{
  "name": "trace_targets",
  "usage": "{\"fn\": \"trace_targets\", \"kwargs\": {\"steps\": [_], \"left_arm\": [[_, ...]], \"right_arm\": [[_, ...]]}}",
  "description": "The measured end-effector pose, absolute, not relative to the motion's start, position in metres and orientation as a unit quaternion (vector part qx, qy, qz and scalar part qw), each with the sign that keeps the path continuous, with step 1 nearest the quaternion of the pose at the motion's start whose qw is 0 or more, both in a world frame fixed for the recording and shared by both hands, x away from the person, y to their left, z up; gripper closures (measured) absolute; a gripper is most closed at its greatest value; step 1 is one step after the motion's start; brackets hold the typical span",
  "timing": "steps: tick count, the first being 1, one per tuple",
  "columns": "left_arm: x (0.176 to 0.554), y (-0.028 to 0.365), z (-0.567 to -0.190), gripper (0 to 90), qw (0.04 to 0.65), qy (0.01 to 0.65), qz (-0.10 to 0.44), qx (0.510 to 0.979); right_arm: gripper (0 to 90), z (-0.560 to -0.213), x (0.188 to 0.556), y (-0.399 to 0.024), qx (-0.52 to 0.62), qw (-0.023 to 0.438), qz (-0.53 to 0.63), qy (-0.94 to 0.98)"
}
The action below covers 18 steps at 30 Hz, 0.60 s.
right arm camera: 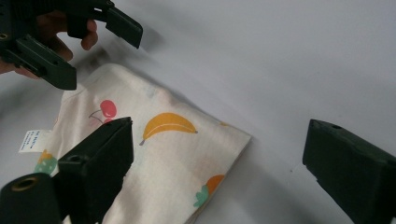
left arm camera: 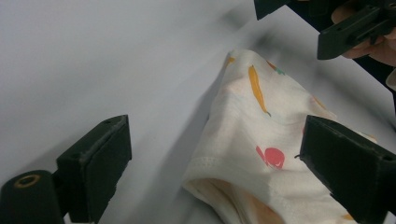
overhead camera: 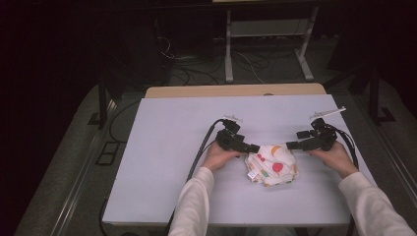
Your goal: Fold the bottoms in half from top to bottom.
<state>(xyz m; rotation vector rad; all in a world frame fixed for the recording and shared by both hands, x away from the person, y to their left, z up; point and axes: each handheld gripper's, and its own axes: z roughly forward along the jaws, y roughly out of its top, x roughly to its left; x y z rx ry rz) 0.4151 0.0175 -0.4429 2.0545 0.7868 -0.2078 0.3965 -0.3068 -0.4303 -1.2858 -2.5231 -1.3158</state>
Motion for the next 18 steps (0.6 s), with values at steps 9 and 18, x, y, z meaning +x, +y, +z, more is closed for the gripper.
{"fn": "trace_targets", "kwargs": {"steps": [9,18], "left_arm": [[0.414,0.016,-0.447,26.6,0.439,0.306,-0.096,0.84],[0.414,0.014,-0.45,62.4,0.438,0.297,-0.097,0.843]], "right_arm": [[20.6,-0.442,0.404,-0.301,-0.403,0.019,-0.408,-0.819],[46.9,-0.453,0.409,-0.299,-0.406,0.023,-0.401,-0.821]]}}
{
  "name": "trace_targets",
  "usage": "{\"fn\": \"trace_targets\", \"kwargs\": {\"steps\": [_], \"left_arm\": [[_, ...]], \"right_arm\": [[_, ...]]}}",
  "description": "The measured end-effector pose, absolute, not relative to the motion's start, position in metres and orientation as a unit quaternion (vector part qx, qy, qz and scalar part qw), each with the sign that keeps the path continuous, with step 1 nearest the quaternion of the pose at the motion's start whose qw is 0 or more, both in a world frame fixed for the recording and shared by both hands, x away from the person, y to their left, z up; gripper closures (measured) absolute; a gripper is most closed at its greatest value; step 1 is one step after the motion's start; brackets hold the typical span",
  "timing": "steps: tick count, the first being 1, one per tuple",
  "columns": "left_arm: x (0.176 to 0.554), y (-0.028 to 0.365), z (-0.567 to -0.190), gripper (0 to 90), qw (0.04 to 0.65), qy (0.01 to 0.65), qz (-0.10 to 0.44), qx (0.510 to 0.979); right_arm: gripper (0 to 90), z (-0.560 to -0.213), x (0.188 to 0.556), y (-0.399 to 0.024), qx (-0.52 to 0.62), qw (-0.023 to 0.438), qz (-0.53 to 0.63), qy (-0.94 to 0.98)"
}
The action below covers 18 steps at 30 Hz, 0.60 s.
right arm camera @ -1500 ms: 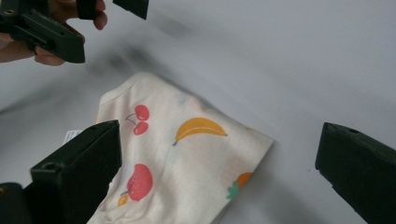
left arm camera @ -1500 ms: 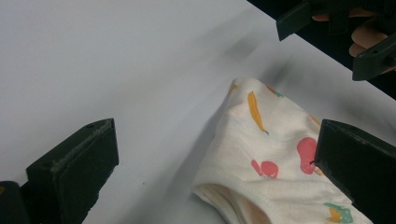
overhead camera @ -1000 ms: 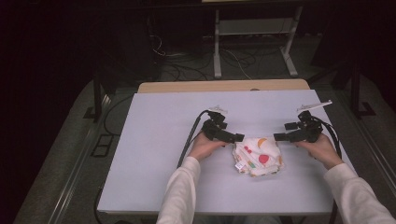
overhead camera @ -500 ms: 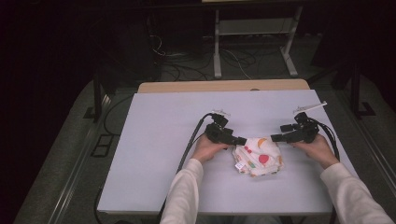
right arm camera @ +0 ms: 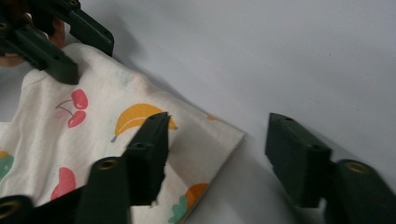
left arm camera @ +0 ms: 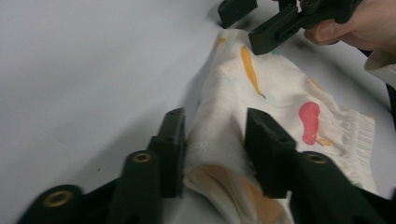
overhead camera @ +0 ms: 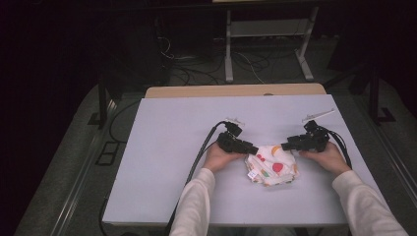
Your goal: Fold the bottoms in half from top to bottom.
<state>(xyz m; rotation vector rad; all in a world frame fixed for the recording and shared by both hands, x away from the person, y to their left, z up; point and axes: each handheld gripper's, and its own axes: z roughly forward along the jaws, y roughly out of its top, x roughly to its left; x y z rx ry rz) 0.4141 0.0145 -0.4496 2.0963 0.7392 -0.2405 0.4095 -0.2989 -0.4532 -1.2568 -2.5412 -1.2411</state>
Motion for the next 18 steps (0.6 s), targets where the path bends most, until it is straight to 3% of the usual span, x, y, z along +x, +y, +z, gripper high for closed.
{"fn": "trace_targets", "kwargs": {"steps": [4,8,18], "left_arm": [[0.418,0.018,-0.452,77.6,0.44,0.299,-0.115,0.839],[0.419,0.02,-0.453,79.9,0.445,0.3,-0.125,0.834],[0.42,0.029,-0.45,80.5,0.445,0.301,-0.118,0.835]], "right_arm": [[66.8,-0.455,0.41,-0.298,-0.403,0.034,-0.405,-0.82],[84.4,-0.456,0.41,-0.295,-0.398,0.047,-0.402,-0.823],[86.9,-0.452,0.412,-0.288,-0.419,0.028,-0.4,-0.815]]}}
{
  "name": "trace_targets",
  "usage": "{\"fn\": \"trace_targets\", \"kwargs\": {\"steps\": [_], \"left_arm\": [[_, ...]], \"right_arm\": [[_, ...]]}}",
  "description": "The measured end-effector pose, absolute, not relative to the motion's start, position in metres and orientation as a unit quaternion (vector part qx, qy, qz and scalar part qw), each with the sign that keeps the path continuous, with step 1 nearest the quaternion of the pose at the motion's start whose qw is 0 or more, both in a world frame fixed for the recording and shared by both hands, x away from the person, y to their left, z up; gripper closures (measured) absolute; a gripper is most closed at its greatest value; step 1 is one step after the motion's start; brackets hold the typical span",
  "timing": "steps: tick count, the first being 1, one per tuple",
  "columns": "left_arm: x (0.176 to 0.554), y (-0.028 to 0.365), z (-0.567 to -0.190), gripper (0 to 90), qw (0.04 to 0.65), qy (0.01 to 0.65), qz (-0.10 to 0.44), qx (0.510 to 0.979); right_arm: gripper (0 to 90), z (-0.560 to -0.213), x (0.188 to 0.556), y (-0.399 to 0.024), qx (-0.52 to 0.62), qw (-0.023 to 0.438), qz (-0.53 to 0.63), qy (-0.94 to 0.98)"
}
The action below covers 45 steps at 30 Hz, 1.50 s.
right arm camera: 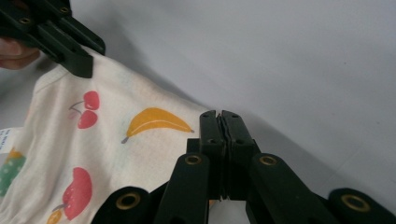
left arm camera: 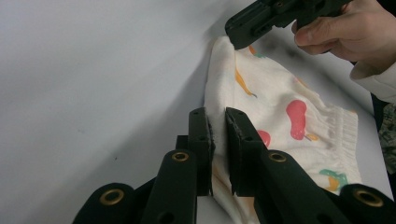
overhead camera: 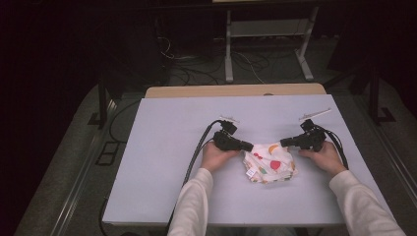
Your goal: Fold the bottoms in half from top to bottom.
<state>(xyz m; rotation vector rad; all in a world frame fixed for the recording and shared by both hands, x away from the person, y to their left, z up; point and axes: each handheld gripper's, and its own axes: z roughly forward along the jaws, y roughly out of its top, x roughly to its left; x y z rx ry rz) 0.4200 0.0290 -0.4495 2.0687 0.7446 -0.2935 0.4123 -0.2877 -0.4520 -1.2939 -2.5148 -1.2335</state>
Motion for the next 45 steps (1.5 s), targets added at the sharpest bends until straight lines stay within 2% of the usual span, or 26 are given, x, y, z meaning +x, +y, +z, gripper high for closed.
{"fn": "trace_targets", "kwargs": {"steps": [15,28,38,45], "left_arm": [[0.421,0.054,-0.429,80.5,0.436,0.314,-0.083,0.839],[0.427,0.07,-0.428,80.2,0.428,0.32,-0.035,0.844],[0.441,0.074,-0.425,80.2,0.412,0.307,-0.001,0.858],[0.454,0.074,-0.423,80.2,0.4,0.3,0.029,0.866]], "right_arm": [[86.9,-0.44,0.419,-0.262,-0.423,0.018,-0.412,-0.807],[86.9,-0.437,0.425,-0.243,-0.426,0.008,-0.42,-0.801],[86.9,-0.437,0.429,-0.232,-0.446,-0.007,-0.42,-0.79],[86.9,-0.438,0.434,-0.222,-0.458,-0.033,-0.414,-0.786]]}}
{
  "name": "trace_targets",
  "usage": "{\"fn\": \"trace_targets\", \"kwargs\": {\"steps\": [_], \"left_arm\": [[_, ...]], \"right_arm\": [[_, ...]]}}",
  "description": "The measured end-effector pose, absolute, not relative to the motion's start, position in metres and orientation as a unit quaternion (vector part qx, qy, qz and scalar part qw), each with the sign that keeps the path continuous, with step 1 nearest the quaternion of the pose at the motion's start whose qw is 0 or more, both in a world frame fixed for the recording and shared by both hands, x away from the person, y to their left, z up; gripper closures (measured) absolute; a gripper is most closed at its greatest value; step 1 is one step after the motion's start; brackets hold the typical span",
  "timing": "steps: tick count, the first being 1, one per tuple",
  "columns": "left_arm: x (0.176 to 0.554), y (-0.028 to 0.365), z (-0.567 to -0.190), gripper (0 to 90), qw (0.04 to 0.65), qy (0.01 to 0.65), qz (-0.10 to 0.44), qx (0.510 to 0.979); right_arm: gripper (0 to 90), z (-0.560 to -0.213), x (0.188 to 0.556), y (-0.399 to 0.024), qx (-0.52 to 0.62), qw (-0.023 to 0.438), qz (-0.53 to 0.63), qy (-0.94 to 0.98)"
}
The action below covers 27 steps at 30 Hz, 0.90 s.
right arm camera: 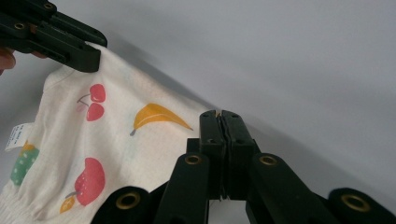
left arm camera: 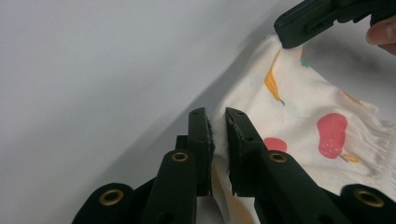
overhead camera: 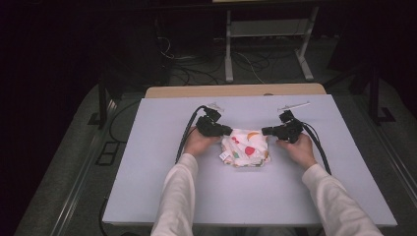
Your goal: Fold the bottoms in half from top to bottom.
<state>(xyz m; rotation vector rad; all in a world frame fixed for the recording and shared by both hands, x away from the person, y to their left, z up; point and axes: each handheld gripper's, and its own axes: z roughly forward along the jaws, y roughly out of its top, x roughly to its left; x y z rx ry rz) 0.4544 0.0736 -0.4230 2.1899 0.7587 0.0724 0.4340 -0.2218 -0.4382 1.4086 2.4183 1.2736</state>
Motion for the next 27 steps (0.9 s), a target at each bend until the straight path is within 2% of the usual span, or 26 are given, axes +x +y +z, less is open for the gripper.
{"fn": "trace_targets", "kwargs": {"steps": [9,20,27], "left_arm": [[0.462,0.077,-0.429,80.2,0.409,0.318,0.08,0.852],[0.463,0.079,-0.429,80.1,0.421,0.318,0.092,0.844],[0.465,0.08,-0.432,75.6,0.431,0.322,0.091,0.838]], "right_arm": [[86.9,-0.436,0.442,-0.213,0.465,0.047,0.42,0.778],[86.9,-0.437,0.452,-0.211,0.474,0.063,0.427,0.768],[86.7,-0.44,0.453,-0.213,0.491,0.046,0.441,0.75]]}}
